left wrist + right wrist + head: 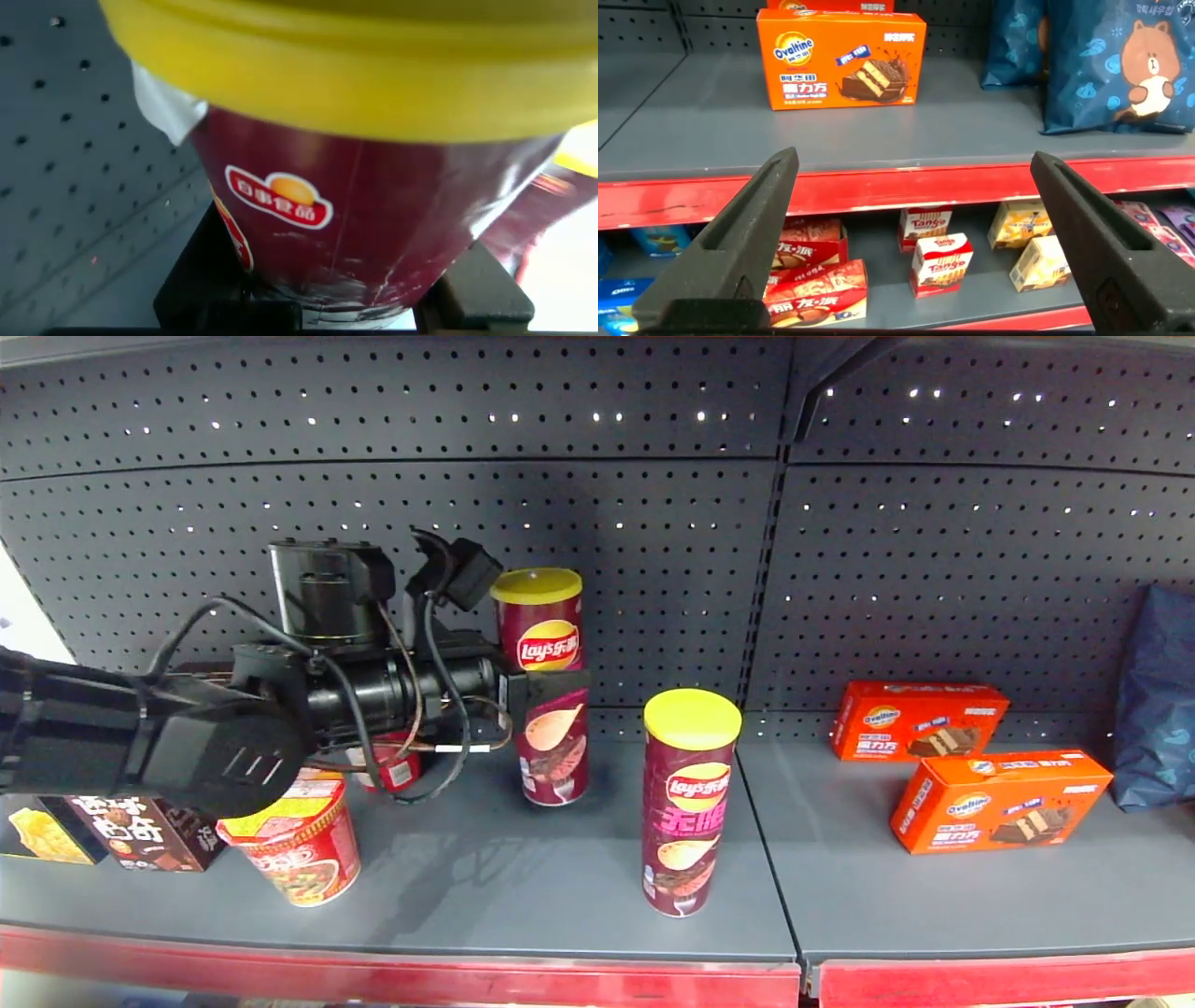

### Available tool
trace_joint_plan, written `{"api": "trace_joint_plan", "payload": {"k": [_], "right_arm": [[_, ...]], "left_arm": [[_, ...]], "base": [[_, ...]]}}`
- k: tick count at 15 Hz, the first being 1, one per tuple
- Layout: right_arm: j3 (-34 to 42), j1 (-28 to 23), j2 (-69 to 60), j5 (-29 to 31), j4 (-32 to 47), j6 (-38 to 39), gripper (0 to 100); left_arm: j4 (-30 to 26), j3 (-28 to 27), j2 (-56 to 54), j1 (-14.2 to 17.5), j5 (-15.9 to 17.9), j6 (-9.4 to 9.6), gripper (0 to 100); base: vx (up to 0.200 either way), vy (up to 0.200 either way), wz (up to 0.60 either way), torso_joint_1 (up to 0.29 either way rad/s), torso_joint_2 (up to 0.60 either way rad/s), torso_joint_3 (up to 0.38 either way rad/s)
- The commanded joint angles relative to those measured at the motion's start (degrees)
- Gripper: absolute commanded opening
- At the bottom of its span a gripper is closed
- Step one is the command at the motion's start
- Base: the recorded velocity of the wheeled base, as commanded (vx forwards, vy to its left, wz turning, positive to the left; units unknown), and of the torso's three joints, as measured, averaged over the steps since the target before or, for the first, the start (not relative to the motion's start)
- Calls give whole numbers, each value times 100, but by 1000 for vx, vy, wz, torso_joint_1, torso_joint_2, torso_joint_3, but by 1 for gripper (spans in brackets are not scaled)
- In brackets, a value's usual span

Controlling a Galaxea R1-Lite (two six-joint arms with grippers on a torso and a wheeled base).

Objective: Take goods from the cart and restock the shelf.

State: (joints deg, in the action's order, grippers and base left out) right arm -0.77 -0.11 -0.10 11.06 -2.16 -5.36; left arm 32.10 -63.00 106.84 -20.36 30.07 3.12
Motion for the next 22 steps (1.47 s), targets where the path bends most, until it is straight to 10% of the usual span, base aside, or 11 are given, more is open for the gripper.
{"api": "trace_joint_plan", "payload": {"k": [1, 22], "right_arm": [[-2, 2, 10, -7, -4, -9, 100], [-2, 2, 10, 2, -4, -61, 100]], "left_arm": [[95, -415, 593, -74, 78, 4, 0], [174, -2691, 2552, -706, 877, 39, 0]], "base": [[0, 0, 0, 0, 0, 0], [0, 0, 0, 0, 0, 0]]}}
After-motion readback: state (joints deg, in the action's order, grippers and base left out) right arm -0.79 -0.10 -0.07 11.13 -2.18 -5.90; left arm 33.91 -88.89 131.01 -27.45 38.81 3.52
